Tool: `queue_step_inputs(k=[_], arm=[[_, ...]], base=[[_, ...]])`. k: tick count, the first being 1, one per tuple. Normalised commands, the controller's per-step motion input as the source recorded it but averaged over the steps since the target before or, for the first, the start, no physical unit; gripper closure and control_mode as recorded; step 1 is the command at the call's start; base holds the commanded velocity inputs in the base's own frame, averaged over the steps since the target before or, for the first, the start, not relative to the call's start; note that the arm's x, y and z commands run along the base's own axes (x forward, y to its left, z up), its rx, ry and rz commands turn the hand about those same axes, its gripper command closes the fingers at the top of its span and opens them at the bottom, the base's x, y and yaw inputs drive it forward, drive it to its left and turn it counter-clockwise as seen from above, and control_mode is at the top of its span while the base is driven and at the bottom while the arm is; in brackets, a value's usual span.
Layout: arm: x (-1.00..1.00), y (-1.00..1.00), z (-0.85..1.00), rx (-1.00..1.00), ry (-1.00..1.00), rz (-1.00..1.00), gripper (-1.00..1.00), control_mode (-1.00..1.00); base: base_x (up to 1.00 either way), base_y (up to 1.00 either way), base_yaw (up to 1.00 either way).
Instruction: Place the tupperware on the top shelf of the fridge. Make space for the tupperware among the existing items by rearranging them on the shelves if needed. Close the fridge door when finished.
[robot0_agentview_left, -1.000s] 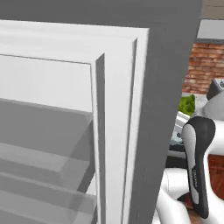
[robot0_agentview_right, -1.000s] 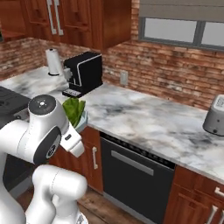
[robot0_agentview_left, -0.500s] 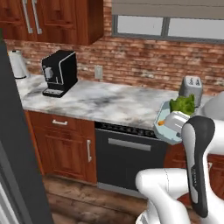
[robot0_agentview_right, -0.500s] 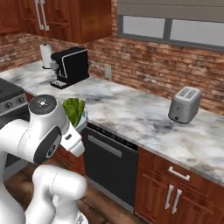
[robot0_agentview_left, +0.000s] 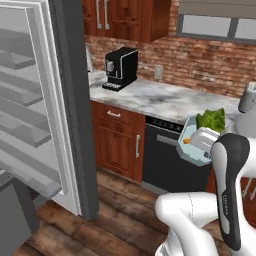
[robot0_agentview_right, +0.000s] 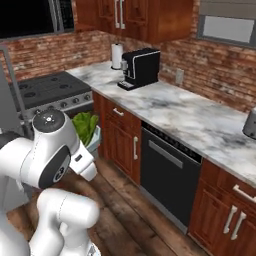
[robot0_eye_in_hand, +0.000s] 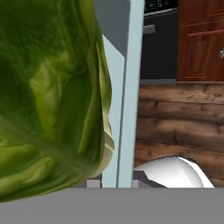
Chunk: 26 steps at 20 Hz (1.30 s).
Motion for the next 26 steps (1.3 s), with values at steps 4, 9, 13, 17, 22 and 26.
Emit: queue_step_inputs(k=[4,9,13,17,22,26], arm=[[0.0,0.0,0.0,0.0,0.0,0.0,1.0,1.0],[0.0,0.0,0.0,0.0,0.0,0.0,1.0,1.0],[0.0,0.0,0.0,0.0,0.0,0.0,1.0,1.0],[0.0,0.0,0.0,0.0,0.0,0.0,1.0,1.0],[0.0,0.0,0.0,0.0,0.0,0.0,1.0,1.0],[0.0,0.0,0.0,0.0,0.0,0.0,1.0,1.0]], base=[[-0.44,0.03,0.49],[-0.56,0.0,0.44],[-0.28,0.26,0.5],[0.0,0.61,0.52],[0.0,0.59,0.46],[0.21,0.48,0.4]])
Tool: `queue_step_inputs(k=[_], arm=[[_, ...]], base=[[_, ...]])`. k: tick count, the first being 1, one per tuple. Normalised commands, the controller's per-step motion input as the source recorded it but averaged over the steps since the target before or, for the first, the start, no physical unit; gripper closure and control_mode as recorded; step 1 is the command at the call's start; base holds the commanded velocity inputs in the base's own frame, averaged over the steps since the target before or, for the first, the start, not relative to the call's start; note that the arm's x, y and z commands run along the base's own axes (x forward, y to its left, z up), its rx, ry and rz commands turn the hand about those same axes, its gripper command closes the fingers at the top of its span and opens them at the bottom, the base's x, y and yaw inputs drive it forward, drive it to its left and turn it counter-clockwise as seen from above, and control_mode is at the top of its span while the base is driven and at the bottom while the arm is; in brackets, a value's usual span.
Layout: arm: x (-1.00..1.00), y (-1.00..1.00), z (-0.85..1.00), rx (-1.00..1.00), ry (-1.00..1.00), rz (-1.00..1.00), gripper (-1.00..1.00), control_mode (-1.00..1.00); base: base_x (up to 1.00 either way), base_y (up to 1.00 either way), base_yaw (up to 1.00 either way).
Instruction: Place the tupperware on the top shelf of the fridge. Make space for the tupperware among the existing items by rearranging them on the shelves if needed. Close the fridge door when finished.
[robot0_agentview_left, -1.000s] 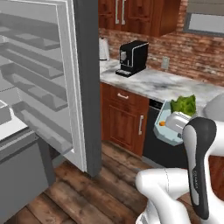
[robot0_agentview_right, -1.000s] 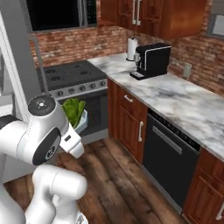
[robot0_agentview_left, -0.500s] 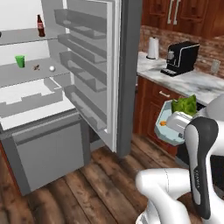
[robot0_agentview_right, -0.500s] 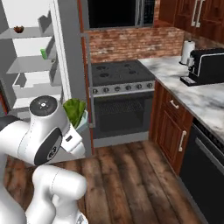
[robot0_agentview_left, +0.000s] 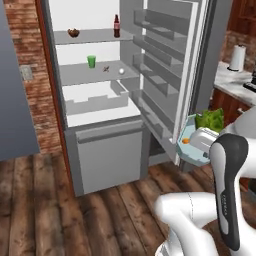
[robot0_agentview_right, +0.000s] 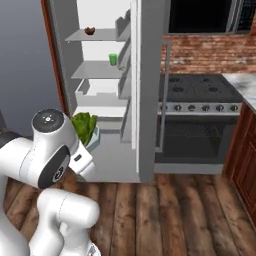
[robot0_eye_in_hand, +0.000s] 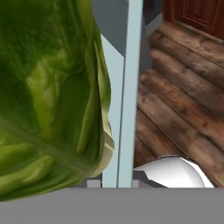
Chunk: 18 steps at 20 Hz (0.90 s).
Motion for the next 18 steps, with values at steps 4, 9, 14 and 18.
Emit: queue_step_inputs(k=[4,9,14,18], arm=[[0.0,0.0,0.0,0.0,0.0,0.0,1.0,1.0],[0.0,0.0,0.0,0.0,0.0,0.0,1.0,1.0],[0.0,0.0,0.0,0.0,0.0,0.0,1.0,1.0],[0.0,0.0,0.0,0.0,0.0,0.0,1.0,1.0]], base=[[0.55,0.19,0.29],[0.89,0.0,0.16],[0.93,0.0,0.09],[0.91,0.0,0.08]])
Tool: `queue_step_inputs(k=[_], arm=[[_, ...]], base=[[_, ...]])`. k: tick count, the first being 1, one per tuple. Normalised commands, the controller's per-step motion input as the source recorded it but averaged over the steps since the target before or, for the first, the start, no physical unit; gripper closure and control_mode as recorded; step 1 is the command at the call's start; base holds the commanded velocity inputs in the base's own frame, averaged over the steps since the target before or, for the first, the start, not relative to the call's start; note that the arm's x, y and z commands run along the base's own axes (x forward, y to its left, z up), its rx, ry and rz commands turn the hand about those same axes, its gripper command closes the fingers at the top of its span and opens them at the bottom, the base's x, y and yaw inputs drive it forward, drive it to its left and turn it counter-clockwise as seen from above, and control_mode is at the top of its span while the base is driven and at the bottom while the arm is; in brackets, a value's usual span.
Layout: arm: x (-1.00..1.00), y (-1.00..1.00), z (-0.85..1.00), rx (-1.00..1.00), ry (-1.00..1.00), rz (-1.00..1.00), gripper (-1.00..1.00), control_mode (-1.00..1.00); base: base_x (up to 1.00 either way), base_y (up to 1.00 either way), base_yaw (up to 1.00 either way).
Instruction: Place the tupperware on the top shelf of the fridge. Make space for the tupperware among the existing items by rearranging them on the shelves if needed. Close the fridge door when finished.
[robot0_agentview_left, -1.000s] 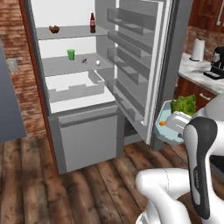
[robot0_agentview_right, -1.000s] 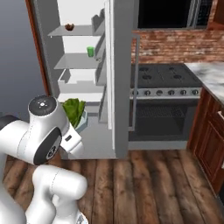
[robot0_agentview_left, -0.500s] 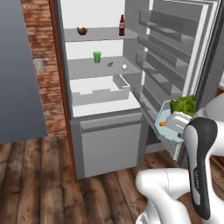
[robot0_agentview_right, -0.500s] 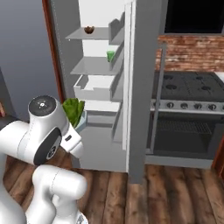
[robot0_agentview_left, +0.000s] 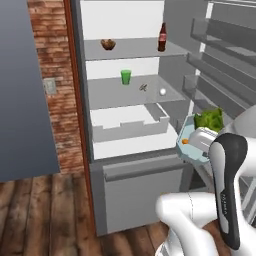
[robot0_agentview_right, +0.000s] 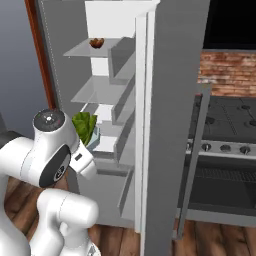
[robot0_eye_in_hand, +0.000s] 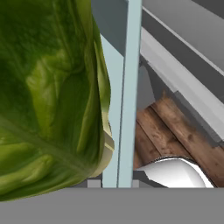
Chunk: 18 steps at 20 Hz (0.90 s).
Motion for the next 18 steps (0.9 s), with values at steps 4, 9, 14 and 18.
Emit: queue_step_inputs(k=[4,9,14,18], arm=[[0.0,0.0,0.0,0.0,0.0,0.0,1.0,1.0],[0.0,0.0,0.0,0.0,0.0,0.0,1.0,1.0],[0.0,0.0,0.0,0.0,0.0,0.0,1.0,1.0],[0.09,0.0,0.02,0.0,0.0,0.01,1.0,-1.0]], base=[[0.91,0.0,0.08],[0.83,0.0,0.07],[0.76,0.0,0.05],[0.44,0.0,0.02]])
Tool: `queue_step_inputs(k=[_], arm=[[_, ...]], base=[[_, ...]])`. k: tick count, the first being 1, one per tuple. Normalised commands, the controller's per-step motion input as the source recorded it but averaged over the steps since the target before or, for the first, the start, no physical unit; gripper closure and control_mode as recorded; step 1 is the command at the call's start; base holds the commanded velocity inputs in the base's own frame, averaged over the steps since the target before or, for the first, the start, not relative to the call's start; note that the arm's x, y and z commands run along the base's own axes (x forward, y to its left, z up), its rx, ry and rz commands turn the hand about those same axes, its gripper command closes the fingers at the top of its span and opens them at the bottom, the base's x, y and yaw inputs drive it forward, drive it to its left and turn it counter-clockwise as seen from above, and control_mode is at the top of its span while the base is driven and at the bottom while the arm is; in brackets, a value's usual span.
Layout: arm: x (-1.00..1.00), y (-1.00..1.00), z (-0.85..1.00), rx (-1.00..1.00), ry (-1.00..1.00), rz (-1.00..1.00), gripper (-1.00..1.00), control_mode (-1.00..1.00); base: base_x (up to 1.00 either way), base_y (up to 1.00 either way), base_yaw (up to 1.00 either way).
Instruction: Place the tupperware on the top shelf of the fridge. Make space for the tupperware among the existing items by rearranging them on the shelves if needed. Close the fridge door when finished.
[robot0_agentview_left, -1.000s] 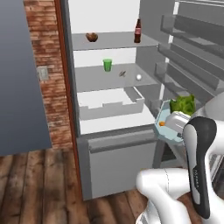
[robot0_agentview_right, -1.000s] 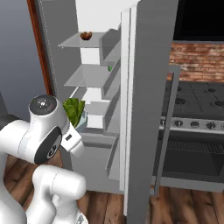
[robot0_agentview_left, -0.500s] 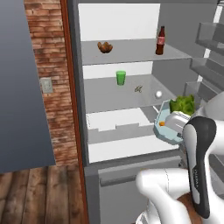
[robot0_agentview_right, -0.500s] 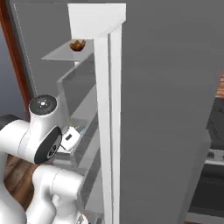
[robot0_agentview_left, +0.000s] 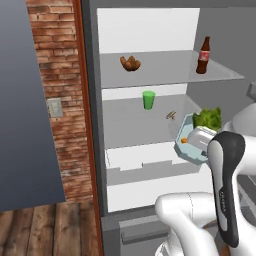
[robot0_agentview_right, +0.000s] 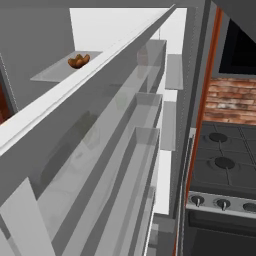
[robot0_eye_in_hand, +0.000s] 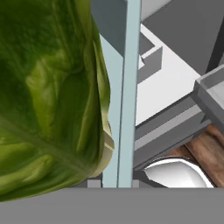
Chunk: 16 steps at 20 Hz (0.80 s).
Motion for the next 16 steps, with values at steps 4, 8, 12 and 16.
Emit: queue_step_inputs(k=[4,8,12,16], arm=[[0.12,0.0,0.42,0.0,-0.06,0.02,1.0,-1.0],[0.0,0.0,0.64,0.0,-0.1,0.04,1.0,-1.0],[0.0,0.0,0.66,0.0,-0.06,0.04,1.0,-1.0],[0.08,0.0,0.61,0.0,0.0,0.01,1.0,-1.0]], base=[[0.0,0.0,0.0],[0.0,0.0,0.0],[0.0,0.0,0.0],[0.0,0.0,0.0]])
